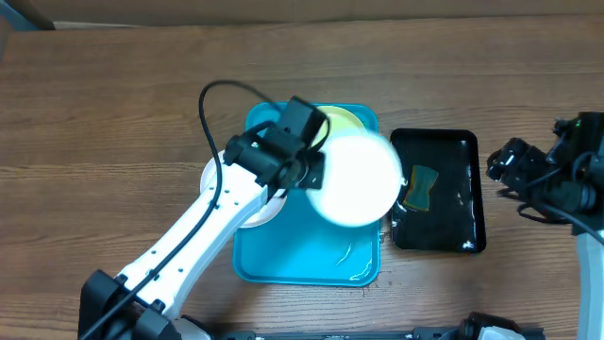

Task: Clean dirty plates on tray and stack at the side
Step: 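Return the sponge to the black tray with the right gripper, then lift the white plate with the left gripper and set it left of tray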

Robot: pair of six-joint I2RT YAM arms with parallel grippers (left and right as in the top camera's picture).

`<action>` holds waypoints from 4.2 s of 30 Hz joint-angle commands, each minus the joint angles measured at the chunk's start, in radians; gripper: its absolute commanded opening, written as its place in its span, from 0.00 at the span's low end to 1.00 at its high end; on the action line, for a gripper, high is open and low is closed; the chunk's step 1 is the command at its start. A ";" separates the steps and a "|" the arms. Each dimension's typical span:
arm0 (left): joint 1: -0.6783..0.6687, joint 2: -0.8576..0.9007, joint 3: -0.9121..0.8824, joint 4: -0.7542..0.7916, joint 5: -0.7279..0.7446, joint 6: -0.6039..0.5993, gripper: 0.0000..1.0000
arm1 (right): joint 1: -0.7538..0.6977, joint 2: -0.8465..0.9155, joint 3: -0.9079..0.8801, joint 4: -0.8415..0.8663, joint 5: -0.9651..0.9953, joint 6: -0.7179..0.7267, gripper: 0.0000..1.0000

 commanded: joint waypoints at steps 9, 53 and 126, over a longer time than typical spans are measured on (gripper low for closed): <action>-0.309 0.160 0.198 0.328 -0.596 0.116 0.04 | -0.026 0.050 0.007 -0.026 -0.076 -0.026 0.93; -0.495 0.277 0.265 0.487 -0.992 0.308 0.04 | -0.026 0.050 0.007 -0.055 -0.072 -0.026 0.94; 1.287 -0.151 -0.378 0.264 -0.122 0.019 0.04 | -0.026 0.050 0.007 -0.081 -0.072 -0.026 0.95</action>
